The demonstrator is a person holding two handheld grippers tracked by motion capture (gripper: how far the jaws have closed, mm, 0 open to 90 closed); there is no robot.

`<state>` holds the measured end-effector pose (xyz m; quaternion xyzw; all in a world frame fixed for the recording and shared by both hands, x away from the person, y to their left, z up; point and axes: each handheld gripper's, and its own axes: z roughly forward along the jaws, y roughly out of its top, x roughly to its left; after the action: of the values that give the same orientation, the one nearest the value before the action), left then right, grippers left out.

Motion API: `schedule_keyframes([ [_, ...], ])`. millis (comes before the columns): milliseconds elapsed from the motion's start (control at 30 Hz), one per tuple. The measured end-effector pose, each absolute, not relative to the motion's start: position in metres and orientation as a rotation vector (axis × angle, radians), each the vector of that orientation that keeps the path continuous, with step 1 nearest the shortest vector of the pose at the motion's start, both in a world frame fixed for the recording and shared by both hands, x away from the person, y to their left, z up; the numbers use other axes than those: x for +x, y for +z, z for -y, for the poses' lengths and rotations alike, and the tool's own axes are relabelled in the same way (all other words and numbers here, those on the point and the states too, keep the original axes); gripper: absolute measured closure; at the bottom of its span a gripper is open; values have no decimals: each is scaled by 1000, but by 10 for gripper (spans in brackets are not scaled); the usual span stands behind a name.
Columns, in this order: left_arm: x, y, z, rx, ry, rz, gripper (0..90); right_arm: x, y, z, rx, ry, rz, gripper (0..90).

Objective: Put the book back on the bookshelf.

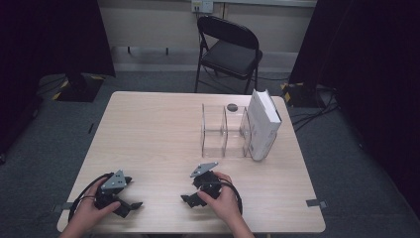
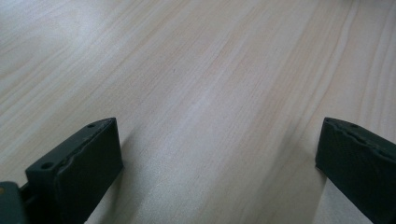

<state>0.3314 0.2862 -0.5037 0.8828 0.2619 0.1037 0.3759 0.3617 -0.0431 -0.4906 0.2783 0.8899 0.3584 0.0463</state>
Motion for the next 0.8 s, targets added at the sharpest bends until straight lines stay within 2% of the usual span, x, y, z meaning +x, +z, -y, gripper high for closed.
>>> schedule_keyframes([
  [800, 331, -504, -286, 2259, 265, -670, 0, 353, -501, 43, 765, 1158, -2604, 132],
])
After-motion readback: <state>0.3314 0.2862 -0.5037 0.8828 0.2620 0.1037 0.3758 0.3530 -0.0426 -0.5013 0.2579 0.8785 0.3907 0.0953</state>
